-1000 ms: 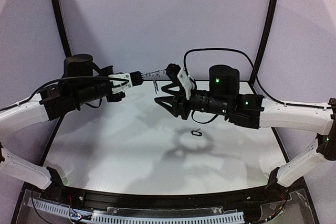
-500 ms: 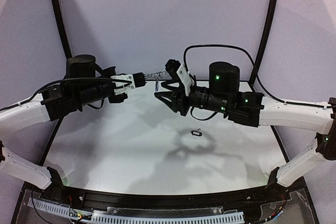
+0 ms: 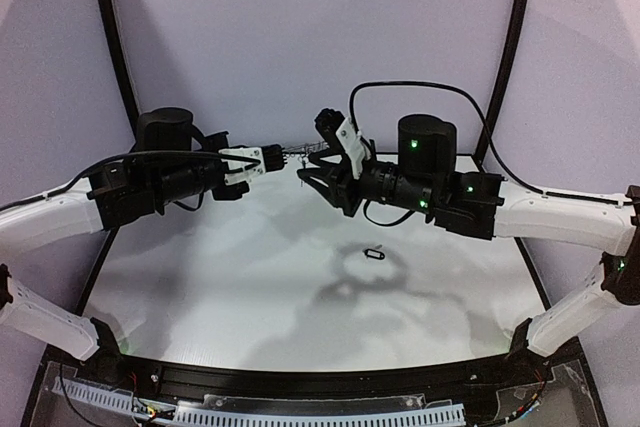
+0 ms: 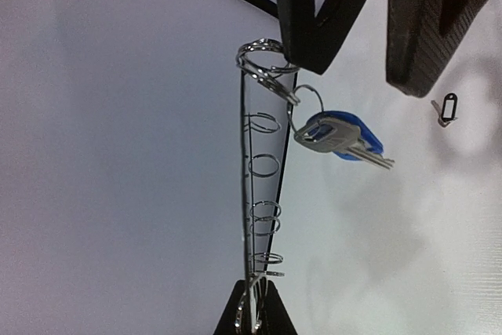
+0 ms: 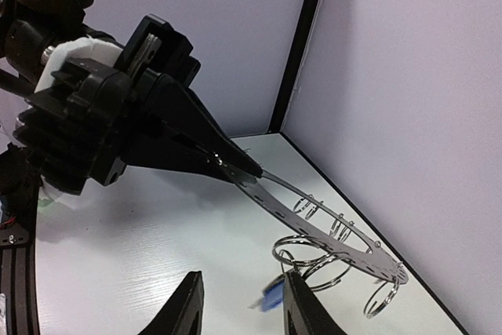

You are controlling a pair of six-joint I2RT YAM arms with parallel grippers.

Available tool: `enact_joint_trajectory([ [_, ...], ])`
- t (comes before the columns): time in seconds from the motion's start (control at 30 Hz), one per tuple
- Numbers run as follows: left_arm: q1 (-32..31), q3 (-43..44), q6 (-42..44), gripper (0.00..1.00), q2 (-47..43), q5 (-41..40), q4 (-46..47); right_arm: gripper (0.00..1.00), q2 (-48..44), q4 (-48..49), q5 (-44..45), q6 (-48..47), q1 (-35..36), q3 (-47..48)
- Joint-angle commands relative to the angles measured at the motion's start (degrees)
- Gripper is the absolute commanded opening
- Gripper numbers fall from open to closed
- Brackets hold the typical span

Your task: Remove the keys from the keyring

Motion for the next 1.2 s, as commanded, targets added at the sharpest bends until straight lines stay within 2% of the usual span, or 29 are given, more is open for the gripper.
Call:
enact_joint_trajectory([
  [0.0, -0.3, 1.8, -0.6, 0.01, -1.5, 0.6, 1.0, 0.36, 0.0, -4.1, 1.2, -2.0, 0.5, 2.8],
  [0.17, -0.3, 1.7, -1.0, 0.01, -2.2, 1.6, 0.7, 0.36, 0.4, -8.2, 1.0, -3.4, 0.5, 4.5],
  [0.53, -0.3, 1.6, -1.2, 0.01, -2.7, 1.9, -0.1, 0.34, -0.3, -10.0, 1.2, -2.6, 0.5, 4.4],
  [1.17, -0.3, 1.4, -2.0, 0.01, -3.5, 3.5, -1.4, 0.31, -0.9, -7.2, 1.2, -2.7, 0.5, 4.7],
])
